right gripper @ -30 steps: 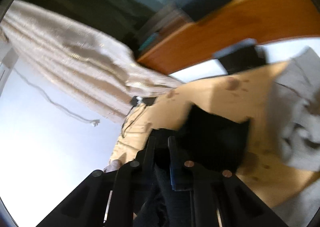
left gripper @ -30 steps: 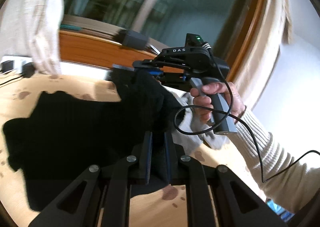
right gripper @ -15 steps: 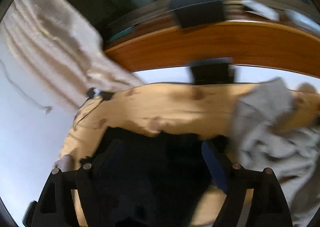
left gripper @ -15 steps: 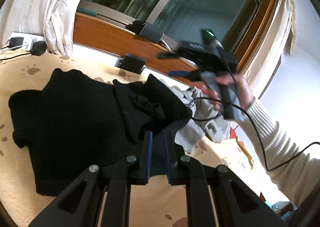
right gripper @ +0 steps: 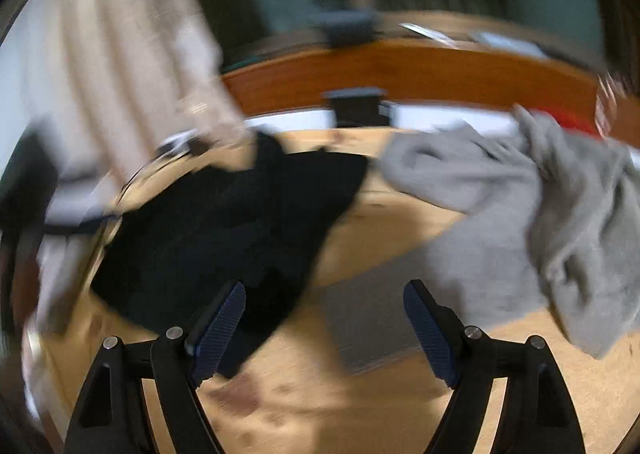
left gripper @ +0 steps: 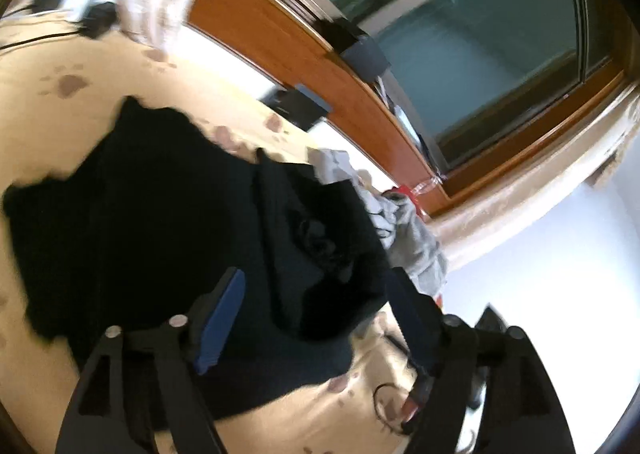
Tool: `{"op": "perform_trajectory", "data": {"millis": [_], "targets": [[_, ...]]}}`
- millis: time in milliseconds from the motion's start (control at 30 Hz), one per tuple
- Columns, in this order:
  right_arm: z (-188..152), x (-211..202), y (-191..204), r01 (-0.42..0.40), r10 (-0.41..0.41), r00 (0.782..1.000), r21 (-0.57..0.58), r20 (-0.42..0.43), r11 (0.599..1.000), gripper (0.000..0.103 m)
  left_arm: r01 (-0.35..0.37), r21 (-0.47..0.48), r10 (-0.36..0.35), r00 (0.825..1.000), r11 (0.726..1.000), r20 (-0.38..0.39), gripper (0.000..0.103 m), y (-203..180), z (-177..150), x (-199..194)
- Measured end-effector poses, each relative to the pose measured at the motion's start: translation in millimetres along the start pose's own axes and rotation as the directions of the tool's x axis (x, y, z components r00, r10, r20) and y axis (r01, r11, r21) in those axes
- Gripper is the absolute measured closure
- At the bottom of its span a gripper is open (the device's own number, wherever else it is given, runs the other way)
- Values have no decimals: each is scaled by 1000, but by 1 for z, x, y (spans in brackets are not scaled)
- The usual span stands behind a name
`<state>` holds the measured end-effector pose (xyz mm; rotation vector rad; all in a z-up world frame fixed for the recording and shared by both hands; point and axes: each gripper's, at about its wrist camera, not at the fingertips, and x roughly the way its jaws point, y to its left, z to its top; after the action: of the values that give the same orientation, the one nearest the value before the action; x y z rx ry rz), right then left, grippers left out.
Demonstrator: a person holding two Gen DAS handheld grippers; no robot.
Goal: Fold clothes
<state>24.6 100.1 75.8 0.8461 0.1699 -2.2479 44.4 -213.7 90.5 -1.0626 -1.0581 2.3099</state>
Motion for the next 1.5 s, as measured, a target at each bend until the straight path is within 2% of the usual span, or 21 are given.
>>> {"op": "perform_trajectory", "data": {"millis": [67, 167, 233, 333, 400, 467, 633, 833, 933, 1067, 1167, 1233, 1267, 1333, 1400, 1500], "targets": [[-3, -1, 30, -32, 31, 999, -100, -10, 994, 19, -15, -48, 12, 998, 999, -67, 23, 8, 11, 20], [-2, 9, 54, -66, 63, 998, -169, -21, 983, 19, -44, -131, 22, 986, 990, -164, 23, 23, 23, 48], [7, 21, 56, -63, 62, 998, -153, -15, 986, 19, -35, -194, -4, 980, 980, -200, 23, 34, 27, 62], [20, 39, 39, -110, 109, 993, -40, -42, 993, 19, -30, -231, -16, 980, 972, -196, 22, 39, 41, 75], [26, 43, 36, -131, 131, 991, -8, -33, 991, 19, -24, -231, -25, 978, 973, -207, 22, 36, 51, 84], [28, 40, 42, -165, 165, 986, -34, 1, 986, 19, -21, -216, -30, 973, 976, -230, 21, 31, 60, 94], [26, 42, 75, -151, 161, 986, -216, 33, 965, 19, -55, -176, -2, 951, 983, -309, 20, 23, 72, 124], [22, 61, 99, -118, 133, 991, -353, 18, 928, 19, -57, -172, -4, 942, 984, -335, 19, 24, 74, 135], [14, 72, 114, -84, 97, 995, -459, 4, 884, 13, -64, -156, 4, 935, 986, -354, 19, 22, 77, 140], [3, 79, 137, -64, 71, 997, -579, -9, 813, 11, -77, -101, 33, 923, 992, -384, 20, 12, 79, 151], [-6, 84, 152, -61, 62, 998, -657, -22, 752, 11, -89, -52, 61, 915, 995, -400, 31, 5, 76, 159], [-11, 86, 159, -47, 45, 999, -690, -21, 723, 11, -101, -25, 82, 906, 995, -415, 54, 2, 74, 165], [-13, 88, 162, -40, 37, 999, -705, -20, 708, 11, -111, -17, 94, 903, 994, -418, 58, 2, 73, 166], [-13, 87, 161, -23, 29, 1000, -704, -3, 710, 11, -118, -19, 99, 903, 993, -418, 72, 4, 73, 168], [-12, 86, 161, -5, 21, 1000, -701, 15, 713, 11, -113, -24, 93, 907, 993, -412, 75, 3, 74, 166], [-17, 67, 156, 68, -8, 996, -681, 91, 729, 11, -108, -20, 91, 910, 994, -403, 77, 0, 74, 163]]}}
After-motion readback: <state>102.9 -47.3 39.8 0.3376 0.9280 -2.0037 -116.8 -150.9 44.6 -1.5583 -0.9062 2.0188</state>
